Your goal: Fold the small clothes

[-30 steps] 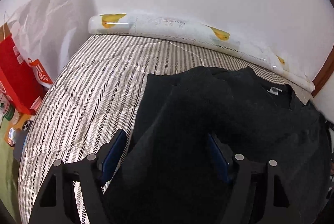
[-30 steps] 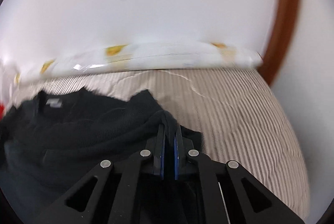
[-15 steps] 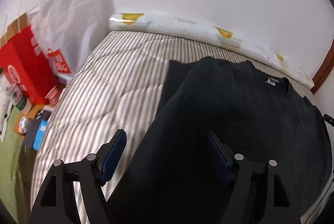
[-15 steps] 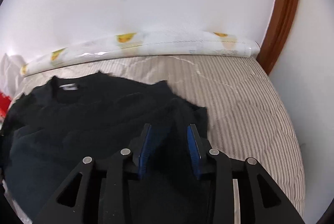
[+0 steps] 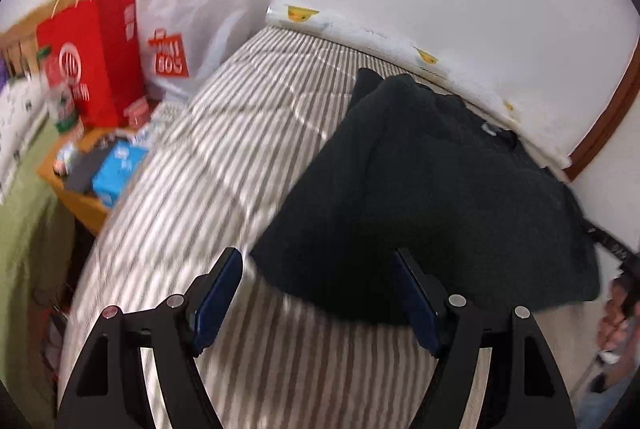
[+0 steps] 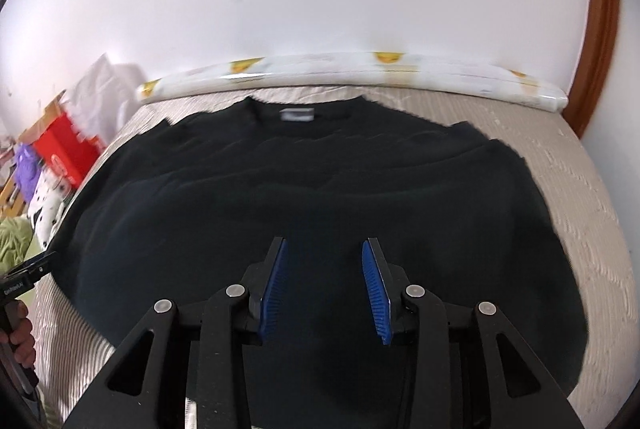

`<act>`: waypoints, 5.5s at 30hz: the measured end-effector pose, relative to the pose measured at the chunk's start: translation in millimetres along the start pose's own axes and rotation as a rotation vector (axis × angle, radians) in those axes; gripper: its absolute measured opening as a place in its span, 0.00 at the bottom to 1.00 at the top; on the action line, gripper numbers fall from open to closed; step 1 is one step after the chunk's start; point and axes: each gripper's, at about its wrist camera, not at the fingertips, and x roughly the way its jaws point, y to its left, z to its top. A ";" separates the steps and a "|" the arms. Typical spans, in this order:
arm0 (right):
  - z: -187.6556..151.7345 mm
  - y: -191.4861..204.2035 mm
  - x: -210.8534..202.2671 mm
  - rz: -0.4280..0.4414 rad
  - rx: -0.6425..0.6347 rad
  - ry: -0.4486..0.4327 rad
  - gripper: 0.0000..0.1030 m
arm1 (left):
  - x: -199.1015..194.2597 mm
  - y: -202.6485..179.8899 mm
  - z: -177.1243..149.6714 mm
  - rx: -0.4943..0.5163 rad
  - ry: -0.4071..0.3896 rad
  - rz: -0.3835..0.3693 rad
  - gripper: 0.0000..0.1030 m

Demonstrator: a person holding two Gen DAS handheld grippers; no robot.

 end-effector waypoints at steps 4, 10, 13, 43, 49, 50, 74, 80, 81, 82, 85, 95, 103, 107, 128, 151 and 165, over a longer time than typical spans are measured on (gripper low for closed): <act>-14.2 22.4 -1.3 0.001 -0.028 -0.002 0.37 | -6.6 9.9 -18.6 -0.048 0.022 -0.066 0.71; -33.6 35.1 9.9 -0.014 -0.027 0.040 0.37 | -3.5 14.7 -29.7 -0.107 0.036 -0.158 0.71; -42.5 35.5 13.3 -0.029 -0.029 0.045 0.37 | -2.1 13.1 -30.5 -0.116 0.034 -0.183 0.69; -52.6 43.8 11.7 -0.069 -0.080 0.072 0.41 | 25.6 -5.3 14.7 -0.245 -0.005 -0.154 0.21; -60.6 37.4 -6.7 -0.012 -0.109 0.081 0.41 | -4.6 -49.3 27.7 -0.113 -0.083 -0.115 0.17; -60.9 34.5 -11.5 -0.004 -0.109 0.080 0.41 | -9.2 -58.9 31.4 -0.097 -0.094 -0.121 0.17; -88.4 -113.4 -103.0 -0.123 0.091 -0.001 0.41 | 55.2 -281.1 -26.4 0.315 0.112 -0.364 0.15; -79.2 -107.4 -102.5 -0.078 0.099 -0.012 0.43 | 35.5 -272.7 -20.6 0.336 0.126 -0.449 0.41; -76.0 -103.4 -103.4 -0.058 0.101 -0.021 0.44 | 27.7 -268.1 -20.9 0.340 0.123 -0.477 0.43; -73.8 -100.2 -105.5 -0.029 0.103 -0.033 0.47 | 18.0 -262.3 -22.8 0.345 0.105 -0.490 0.50; -63.6 -81.5 -109.0 0.053 0.088 -0.074 0.56 | -6.9 -242.7 -29.4 0.382 0.019 -0.449 0.66; -51.1 -18.3 -57.1 0.149 0.080 -0.049 0.75 | -1.3 -137.4 -43.0 0.288 0.025 -0.227 0.66; -35.7 -6.1 1.6 0.242 0.194 0.017 0.59 | 11.7 -126.7 -52.5 0.289 0.065 -0.223 0.66; -24.3 10.6 9.0 0.236 0.108 0.031 0.18 | 22.3 -145.0 -51.7 0.304 0.090 -0.228 0.66; -14.8 -169.1 -86.1 -0.013 0.213 -0.247 0.11 | 48.0 -276.9 -53.7 0.464 0.100 -0.307 0.70; -89.2 -148.0 -61.2 0.092 0.287 -0.053 0.18 | 7.0 -209.5 -64.8 0.365 0.055 -0.242 0.31; -132.0 -36.6 -103.7 0.111 0.073 -0.050 0.27 | -51.0 -112.3 -116.1 0.290 0.038 -0.240 0.40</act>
